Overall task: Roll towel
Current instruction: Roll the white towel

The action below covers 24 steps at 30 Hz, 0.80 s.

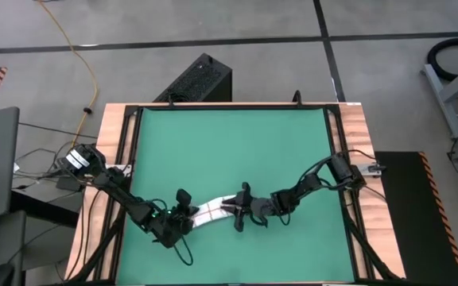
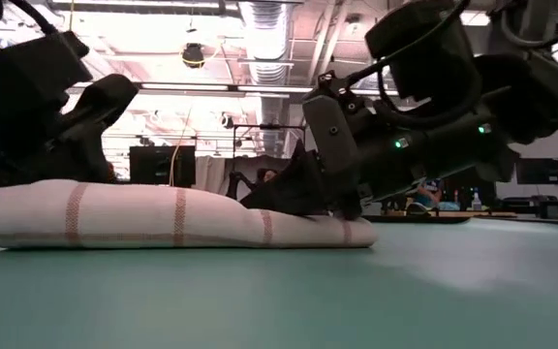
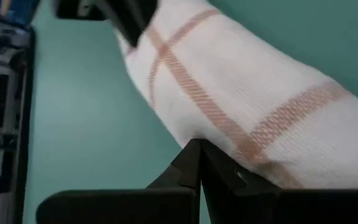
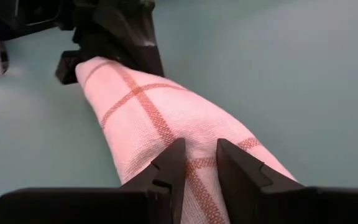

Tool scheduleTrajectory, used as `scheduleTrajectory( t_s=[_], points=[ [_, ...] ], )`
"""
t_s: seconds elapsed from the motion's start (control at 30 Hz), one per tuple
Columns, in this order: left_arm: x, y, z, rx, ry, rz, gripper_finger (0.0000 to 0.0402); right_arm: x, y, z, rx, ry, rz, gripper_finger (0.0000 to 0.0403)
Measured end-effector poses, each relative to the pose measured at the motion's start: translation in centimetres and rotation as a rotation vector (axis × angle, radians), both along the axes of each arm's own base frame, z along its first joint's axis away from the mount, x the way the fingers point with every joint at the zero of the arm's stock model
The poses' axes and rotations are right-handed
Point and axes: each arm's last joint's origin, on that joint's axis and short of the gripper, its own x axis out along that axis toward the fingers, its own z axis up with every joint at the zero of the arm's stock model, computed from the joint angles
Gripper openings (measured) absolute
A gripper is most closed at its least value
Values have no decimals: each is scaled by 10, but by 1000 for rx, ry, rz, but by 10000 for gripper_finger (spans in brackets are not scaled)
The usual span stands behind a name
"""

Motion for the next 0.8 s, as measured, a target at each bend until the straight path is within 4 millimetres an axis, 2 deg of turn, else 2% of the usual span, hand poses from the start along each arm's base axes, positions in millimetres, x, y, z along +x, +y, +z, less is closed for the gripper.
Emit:
scheduleTrajectory(
  t_s=[0.23,0.43,0.5,0.6,0.67,0.8],
  points=[
    [-2,5,13,5,-188,90,0,-5,11,1,-4,-27,-61,112],
    [-18,0,52,-23,-370,180,0,-5,12,1,11,-31,-66,112],
    [-27,-2,64,-118,-431,203,0,-5,11,1,9,-31,-66,112],
    [-38,-7,81,-401,-570,263,0,-5,11,1,9,-31,-66,112],
    [-45,-8,78,-565,-662,327,0,-5,11,1,8,-31,-65,112],
    [-56,-11,46,-768,-789,440,0,-5,11,1,8,-31,-65,112]
  ],
)
